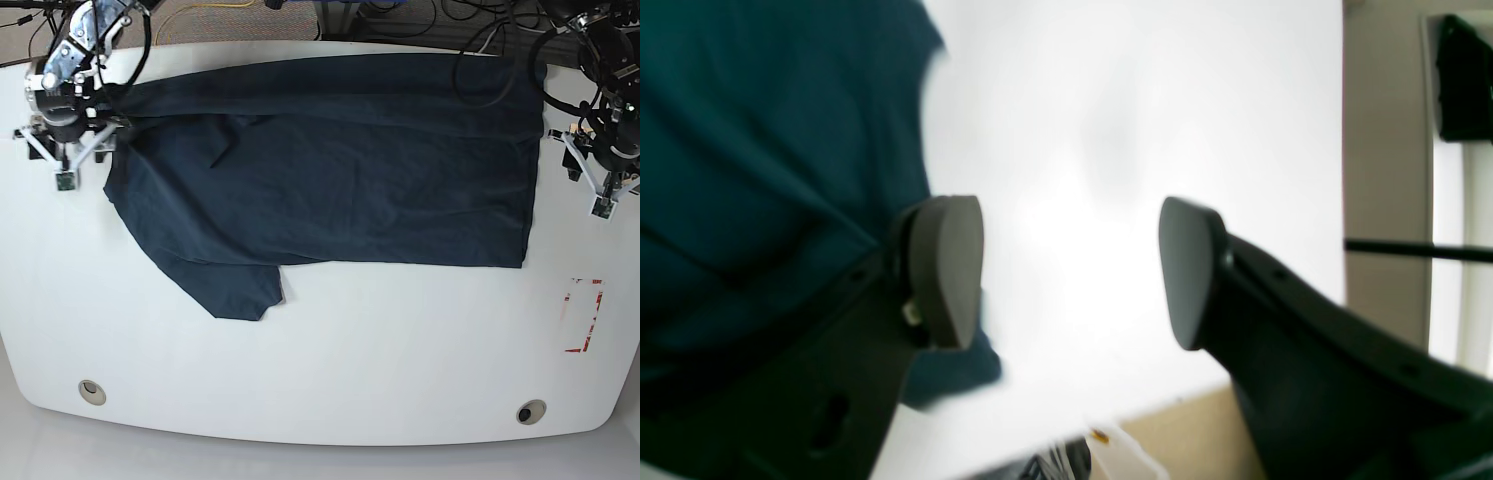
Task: Layout the t-shirt on the table in an organized manner, then fold the t-shirt properly
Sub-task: 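Release the shirt and move the right gripper inward over the shirt, then lower the right gripper and pinch the shirt fabric near the sleeve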
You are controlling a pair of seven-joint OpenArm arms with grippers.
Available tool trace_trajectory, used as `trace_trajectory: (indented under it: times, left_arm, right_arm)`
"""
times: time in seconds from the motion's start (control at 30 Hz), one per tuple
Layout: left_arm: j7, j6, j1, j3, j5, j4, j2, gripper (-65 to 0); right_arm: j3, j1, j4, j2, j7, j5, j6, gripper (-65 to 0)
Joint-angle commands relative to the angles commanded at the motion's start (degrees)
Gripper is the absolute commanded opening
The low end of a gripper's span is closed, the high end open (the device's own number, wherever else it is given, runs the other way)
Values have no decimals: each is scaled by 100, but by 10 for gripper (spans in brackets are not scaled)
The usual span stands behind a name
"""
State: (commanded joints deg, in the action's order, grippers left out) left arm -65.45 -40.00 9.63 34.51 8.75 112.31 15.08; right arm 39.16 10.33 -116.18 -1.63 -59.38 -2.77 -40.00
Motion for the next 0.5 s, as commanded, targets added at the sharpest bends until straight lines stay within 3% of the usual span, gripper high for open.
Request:
trace_trajectory:
  times: [0.23, 0.5]
  left_arm:
    - [0, 0, -9, 0, -9, 0, 0, -331]
    - [0, 0, 0, 0, -9, 0, 0, -331]
  right_arm:
    - [-668, 149, 0, 571, -9, 387, 0, -265]
    - [-1143, 229, 88, 668, -9, 571, 0, -265]
